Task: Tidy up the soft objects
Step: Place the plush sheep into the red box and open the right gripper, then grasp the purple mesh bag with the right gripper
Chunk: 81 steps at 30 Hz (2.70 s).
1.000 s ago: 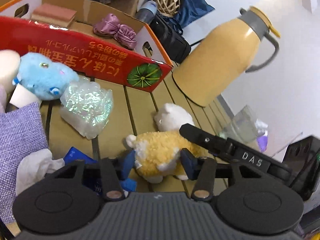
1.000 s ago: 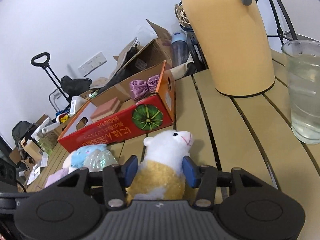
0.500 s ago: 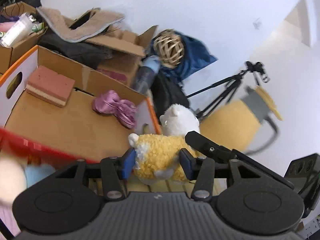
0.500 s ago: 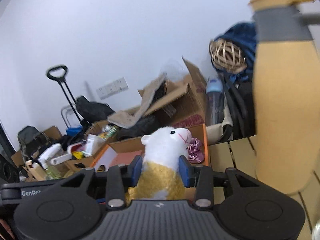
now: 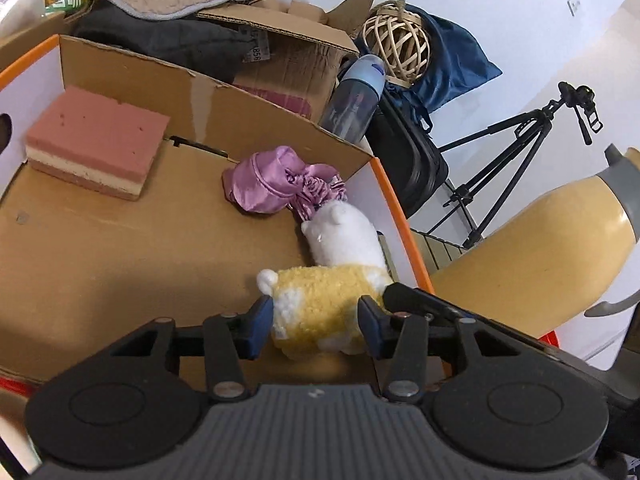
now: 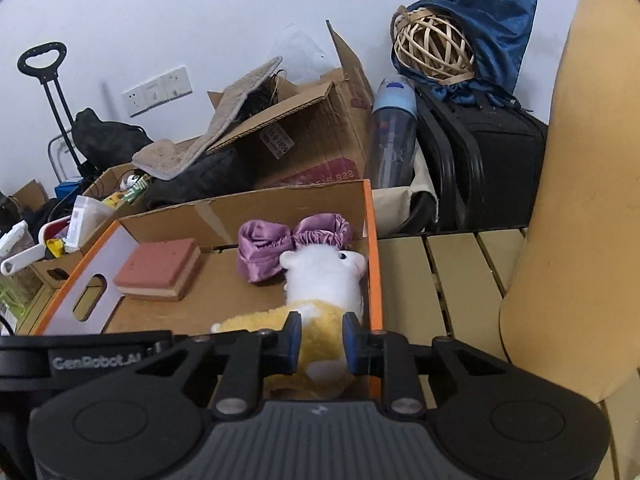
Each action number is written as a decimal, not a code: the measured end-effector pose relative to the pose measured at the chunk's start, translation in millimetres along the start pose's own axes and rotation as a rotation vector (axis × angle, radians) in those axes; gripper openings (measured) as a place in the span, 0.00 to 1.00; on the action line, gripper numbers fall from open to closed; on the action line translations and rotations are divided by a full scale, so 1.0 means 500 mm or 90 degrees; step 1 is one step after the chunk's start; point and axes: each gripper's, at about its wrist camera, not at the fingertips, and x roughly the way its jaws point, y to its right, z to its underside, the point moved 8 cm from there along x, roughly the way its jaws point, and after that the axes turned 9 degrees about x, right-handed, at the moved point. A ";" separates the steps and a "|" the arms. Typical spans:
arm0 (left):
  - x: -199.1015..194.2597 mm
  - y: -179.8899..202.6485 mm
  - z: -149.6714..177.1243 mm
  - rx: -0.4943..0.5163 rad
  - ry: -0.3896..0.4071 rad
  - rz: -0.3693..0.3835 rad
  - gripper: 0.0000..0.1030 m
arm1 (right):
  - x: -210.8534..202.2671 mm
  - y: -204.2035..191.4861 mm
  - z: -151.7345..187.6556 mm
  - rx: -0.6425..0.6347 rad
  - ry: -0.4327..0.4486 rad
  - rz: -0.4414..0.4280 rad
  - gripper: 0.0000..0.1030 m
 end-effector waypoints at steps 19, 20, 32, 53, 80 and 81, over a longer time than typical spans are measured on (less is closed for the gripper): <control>-0.681 0.058 0.213 0.293 0.290 -0.141 0.89 | -0.556 -0.101 0.169 -0.153 0.180 -0.106 0.60; -0.698 0.052 0.239 0.292 0.295 -0.147 0.90 | -0.577 -0.101 0.197 -0.153 0.186 -0.105 0.62; -0.785 -0.076 0.551 0.145 0.281 -0.234 0.93 | -0.668 -0.109 0.528 -0.103 0.155 -0.130 0.69; -0.483 -0.166 0.401 0.057 0.205 -0.137 0.75 | -0.305 -0.249 0.525 -0.091 0.026 -0.188 0.31; -0.446 -0.192 0.409 0.006 0.205 -0.033 0.09 | -0.219 -0.182 0.452 0.016 -0.025 -0.271 0.04; -0.448 -0.190 0.410 0.013 0.206 -0.038 0.09 | -0.223 -0.182 0.452 0.015 -0.020 -0.269 0.03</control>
